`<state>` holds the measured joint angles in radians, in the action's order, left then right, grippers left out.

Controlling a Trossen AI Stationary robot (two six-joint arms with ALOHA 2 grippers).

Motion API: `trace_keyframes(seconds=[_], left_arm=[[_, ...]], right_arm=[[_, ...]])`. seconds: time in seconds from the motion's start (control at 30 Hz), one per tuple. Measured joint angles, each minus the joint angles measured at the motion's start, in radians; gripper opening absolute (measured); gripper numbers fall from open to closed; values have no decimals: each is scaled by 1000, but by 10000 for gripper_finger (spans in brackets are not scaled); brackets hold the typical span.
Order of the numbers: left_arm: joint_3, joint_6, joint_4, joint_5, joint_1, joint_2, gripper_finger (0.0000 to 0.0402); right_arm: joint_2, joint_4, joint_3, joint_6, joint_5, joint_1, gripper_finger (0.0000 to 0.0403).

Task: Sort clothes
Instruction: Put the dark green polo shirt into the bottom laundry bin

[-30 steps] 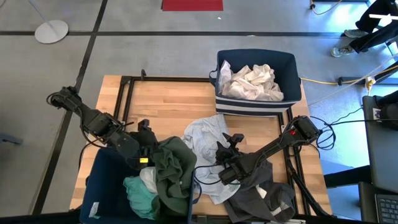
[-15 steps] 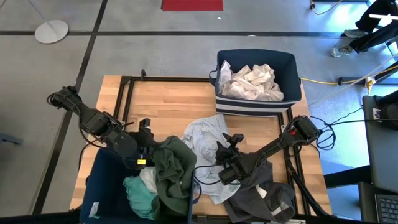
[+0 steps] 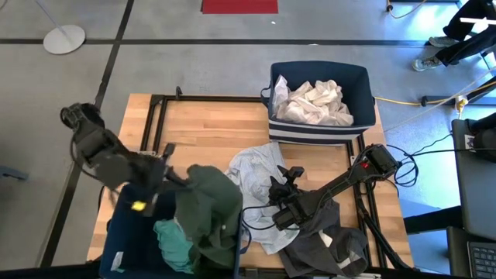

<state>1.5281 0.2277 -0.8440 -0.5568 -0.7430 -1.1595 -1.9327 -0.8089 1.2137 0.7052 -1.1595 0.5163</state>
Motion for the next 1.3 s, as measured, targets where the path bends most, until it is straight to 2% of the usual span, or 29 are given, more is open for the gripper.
trace_keyframes(seconds=[0.27,0.37,0.47,0.53,0.73,0.97,1.07,1.3], left_arm=[[17,-79,130,1,-231,-3,5],[17,-115,207,-43,-311,-14,5],[17,-157,247,-52,-370,-24,5],[17,-121,221,-51,-384,-31,6],[17,224,-59,-96,-371,-65,8],[7,610,-471,-138,-283,-165,10],[-48,660,-507,-120,-229,-208,18],[-198,627,-425,40,-101,-291,17]], right_arm=[[0,0,0,3,7,0,262],[0,2,0,5,8,0,262],[0,5,0,5,8,0,262],[0,6,0,5,8,0,262],[0,6,0,5,8,0,262],[0,6,0,4,5,0,262],[0,6,0,4,0,0,262],[0,7,0,1,0,0,262]])
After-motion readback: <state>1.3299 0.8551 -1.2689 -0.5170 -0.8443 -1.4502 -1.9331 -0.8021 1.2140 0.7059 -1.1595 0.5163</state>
